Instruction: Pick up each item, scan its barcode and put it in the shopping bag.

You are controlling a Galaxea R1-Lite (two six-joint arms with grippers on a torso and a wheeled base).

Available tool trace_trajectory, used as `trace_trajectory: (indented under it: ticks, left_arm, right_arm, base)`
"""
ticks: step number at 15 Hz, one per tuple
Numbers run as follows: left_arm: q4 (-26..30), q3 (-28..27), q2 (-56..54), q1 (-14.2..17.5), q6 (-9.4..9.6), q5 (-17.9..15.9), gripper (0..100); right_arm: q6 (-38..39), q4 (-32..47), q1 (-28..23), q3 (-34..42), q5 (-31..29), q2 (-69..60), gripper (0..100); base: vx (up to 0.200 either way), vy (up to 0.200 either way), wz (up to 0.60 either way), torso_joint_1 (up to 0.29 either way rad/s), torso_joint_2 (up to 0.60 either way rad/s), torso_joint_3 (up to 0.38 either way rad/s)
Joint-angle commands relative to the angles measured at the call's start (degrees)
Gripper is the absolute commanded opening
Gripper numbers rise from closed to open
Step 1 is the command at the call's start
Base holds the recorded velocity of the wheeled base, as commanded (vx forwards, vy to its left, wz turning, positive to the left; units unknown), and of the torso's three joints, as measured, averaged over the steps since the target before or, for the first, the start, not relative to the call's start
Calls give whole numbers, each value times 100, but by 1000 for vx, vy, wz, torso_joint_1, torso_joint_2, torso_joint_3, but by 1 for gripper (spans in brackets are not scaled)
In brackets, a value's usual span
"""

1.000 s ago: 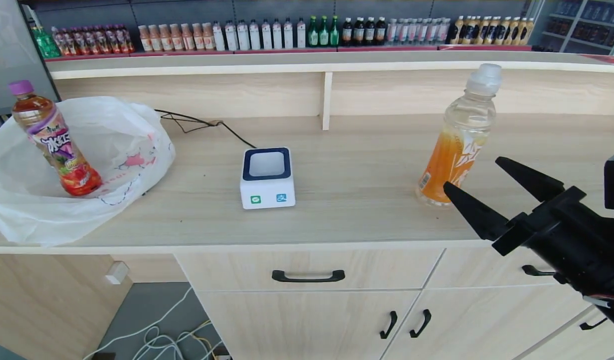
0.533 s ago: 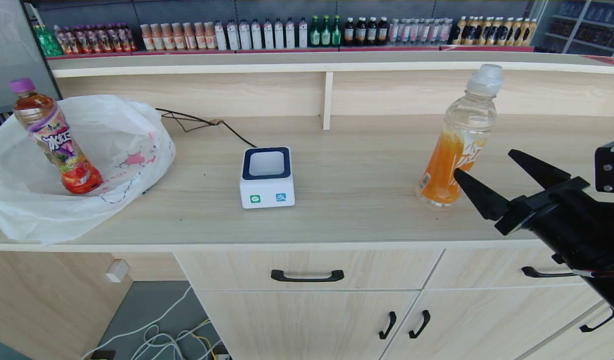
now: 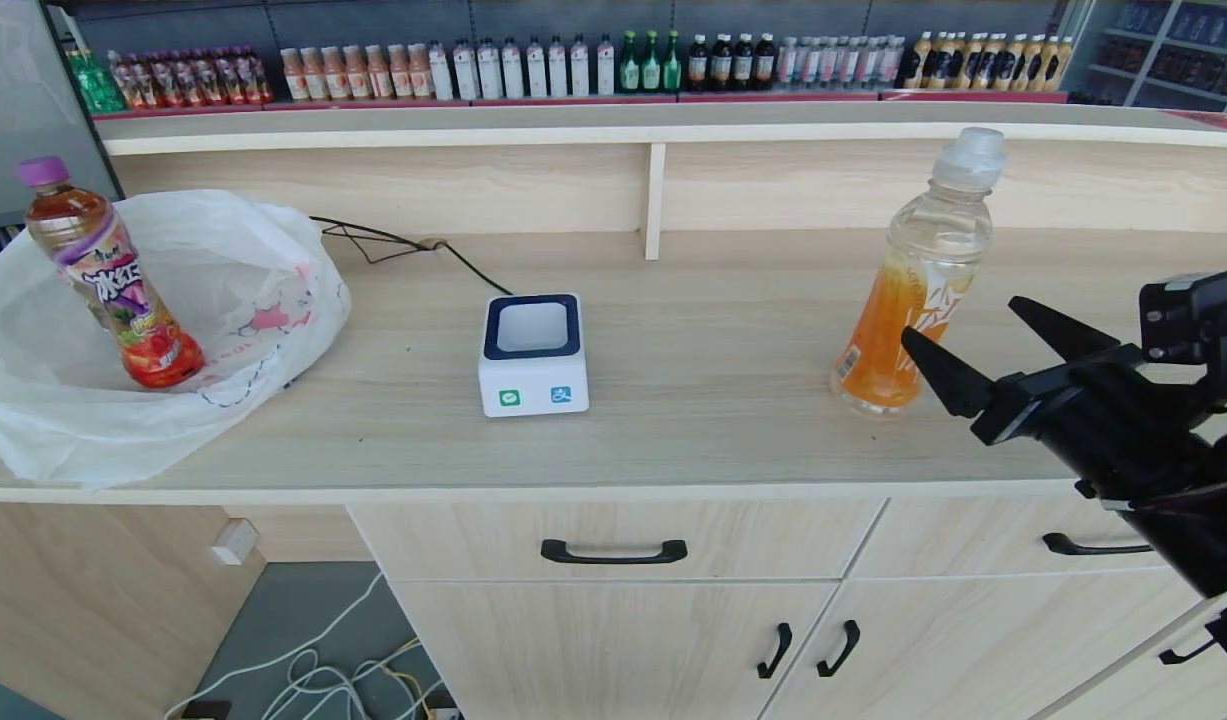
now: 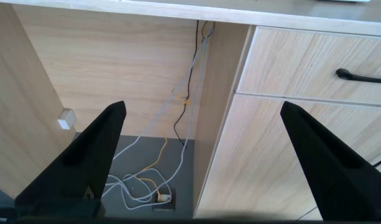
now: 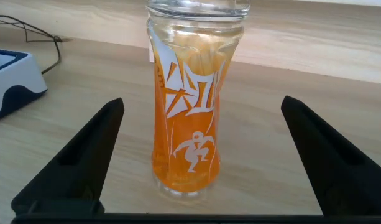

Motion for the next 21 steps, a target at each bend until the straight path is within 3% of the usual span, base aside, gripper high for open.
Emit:
trace_trajectory:
  ticks: [1,11,21]
  left_arm:
    - [-1,0,1,1,-2,0,100]
    - [-1,0,1,1,-2,0,100]
    - [-1,0,1,1,-2,0,100]
  right_arm:
    - [-2,-8,-16,-31,2,105,100]
    - [7,-8,81,-918,2,914,100]
    - [157,-8,54,-1226,55,914,100]
  base:
    - [0,0,0,0,0,0]
    - [0,0,0,0,0,0]
    - [0,0,0,0,0,0]
